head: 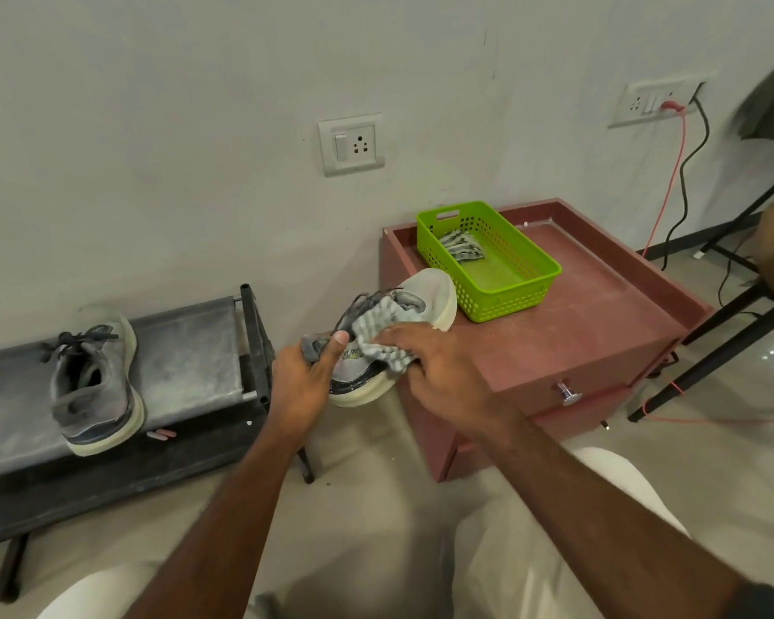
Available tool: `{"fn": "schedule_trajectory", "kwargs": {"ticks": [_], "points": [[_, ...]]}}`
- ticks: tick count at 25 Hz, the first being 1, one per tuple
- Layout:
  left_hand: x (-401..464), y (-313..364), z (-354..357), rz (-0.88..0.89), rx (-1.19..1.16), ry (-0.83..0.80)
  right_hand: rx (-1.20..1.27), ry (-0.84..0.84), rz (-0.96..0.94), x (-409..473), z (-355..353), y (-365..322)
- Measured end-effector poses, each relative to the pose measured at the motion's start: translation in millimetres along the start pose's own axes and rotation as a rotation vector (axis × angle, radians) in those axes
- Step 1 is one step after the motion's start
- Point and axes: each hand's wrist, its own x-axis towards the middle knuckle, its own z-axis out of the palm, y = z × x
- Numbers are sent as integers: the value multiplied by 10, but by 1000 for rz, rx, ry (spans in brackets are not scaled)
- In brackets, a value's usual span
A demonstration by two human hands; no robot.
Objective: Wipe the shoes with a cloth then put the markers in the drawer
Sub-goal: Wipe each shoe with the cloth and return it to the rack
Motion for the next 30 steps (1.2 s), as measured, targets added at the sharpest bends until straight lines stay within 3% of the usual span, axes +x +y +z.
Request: {"fn": "schedule_trajectory", "kwargs": {"ticks": [2, 4, 7, 9, 12, 16, 20, 24, 26, 30], "points": [[13, -4, -5, 24, -9, -3, 84, -53, -68, -30, 45, -98], [-3, 6, 9, -10, -31, -11, -4, -83, -139, 10, 25, -7], [-16, -3, -12, -67, -53, -32, -237, -71, -5, 209, -109, 281], [-17, -8, -30, -57, -34, -39, -328, 45, 130, 330, -243, 421], [-11, 4, -9, -21, -17, -26, -171, 304, 213, 278, -301, 379], [6, -25, 11, -25, -62, -30, -124, 19, -52, 24, 13, 54], [-14, -88, 6, -78, -70, -51, -294, -28, 56, 288, -170, 357], [1, -67, -18, -27, 16, -56, -285, 262, 204, 347, -369, 545], [21, -67, -29, -21, 19, -54, -224, 334, 143, 251, -301, 450], [44, -59, -49, -17, 18, -39, -93, -29, -50, 42, 19, 197]]}}
